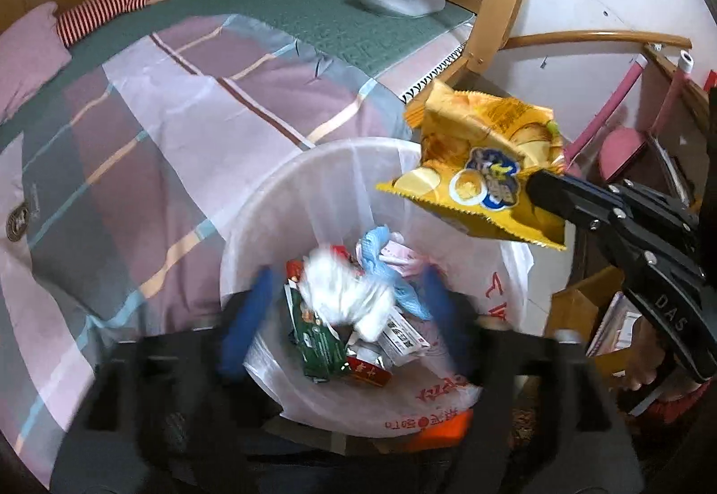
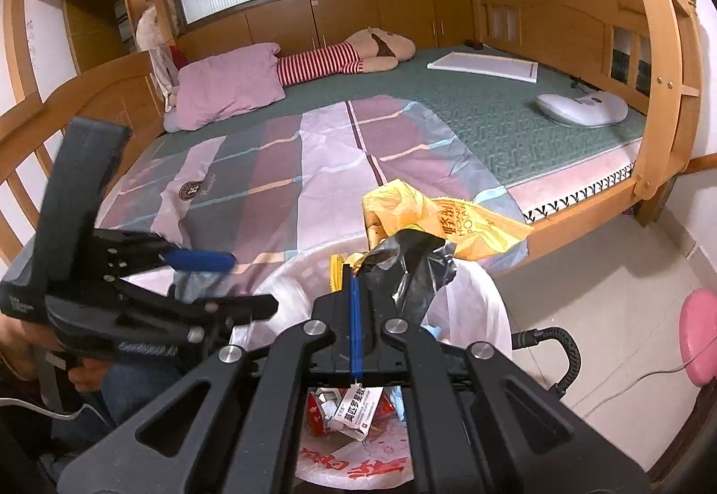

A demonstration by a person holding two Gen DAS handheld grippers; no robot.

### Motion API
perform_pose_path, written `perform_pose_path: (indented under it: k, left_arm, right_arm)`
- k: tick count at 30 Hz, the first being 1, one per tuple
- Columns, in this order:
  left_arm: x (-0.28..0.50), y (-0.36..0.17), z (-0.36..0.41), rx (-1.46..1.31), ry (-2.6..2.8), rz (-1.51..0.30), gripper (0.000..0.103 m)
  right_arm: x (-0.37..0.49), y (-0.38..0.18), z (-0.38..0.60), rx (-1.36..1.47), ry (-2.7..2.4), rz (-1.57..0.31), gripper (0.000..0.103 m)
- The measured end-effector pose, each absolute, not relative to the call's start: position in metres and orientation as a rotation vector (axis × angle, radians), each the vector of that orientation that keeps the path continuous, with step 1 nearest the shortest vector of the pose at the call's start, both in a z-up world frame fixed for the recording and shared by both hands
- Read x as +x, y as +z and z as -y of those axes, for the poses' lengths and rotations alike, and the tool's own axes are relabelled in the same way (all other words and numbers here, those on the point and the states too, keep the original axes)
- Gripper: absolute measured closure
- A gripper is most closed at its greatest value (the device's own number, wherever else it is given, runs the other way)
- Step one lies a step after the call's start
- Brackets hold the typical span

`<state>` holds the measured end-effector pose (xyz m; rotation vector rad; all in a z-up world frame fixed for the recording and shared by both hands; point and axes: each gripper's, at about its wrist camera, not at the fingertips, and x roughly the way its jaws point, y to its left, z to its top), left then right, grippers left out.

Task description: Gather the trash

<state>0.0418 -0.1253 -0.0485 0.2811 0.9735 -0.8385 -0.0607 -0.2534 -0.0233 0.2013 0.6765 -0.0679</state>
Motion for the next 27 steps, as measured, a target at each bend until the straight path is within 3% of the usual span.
perform_pose_path:
  k: [5, 10, 11, 12, 14, 17, 21, 27]
  left_arm:
    - [0.043, -0.031, 0.109, 0.273, -0.726, -0.897, 0.012]
    - [0.044, -0.009, 0.077, 0.206, -0.595, -0.821, 0.008]
    - [0.042, -0.005, 0.069, 0.195, -0.566, -0.804, 0.008]
    - [0.042, -0.001, 0.064, 0.188, -0.547, -0.793, 0.008]
    - [0.038, 0.007, 0.051, 0.172, -0.497, -0.764, 0.006]
    - [0.033, 0.014, 0.035, 0.16, -0.413, -0.723, 0.005]
    - [0.022, 0.021, 0.021, 0.194, -0.303, -0.668, 0.004]
    - [0.005, 0.025, 0.004, 0.196, -0.245, -0.631, 0.004]
  right_arm:
    - [-0.051, -0.037, 0.246, 0.199, -0.033, -0.762, 0.102]
    - [-0.044, -0.053, 0.239, 0.213, -0.013, -0.838, 0.1]
    - [-0.044, -0.055, 0.237, 0.21, -0.02, -0.846, 0.087]
    - [-0.044, -0.055, 0.236, 0.211, -0.028, -0.847, 0.062]
    - [-0.046, -0.052, 0.235, 0.208, -0.05, -0.827, 0.038]
    - [-0.049, -0.046, 0.227, 0.173, -0.063, -0.784, 0.036]
    - [-0.055, -0.033, 0.215, 0.15, -0.059, -0.693, 0.017]
    - [-0.07, -0.007, 0.184, 0.045, -0.006, -0.535, 0.004]
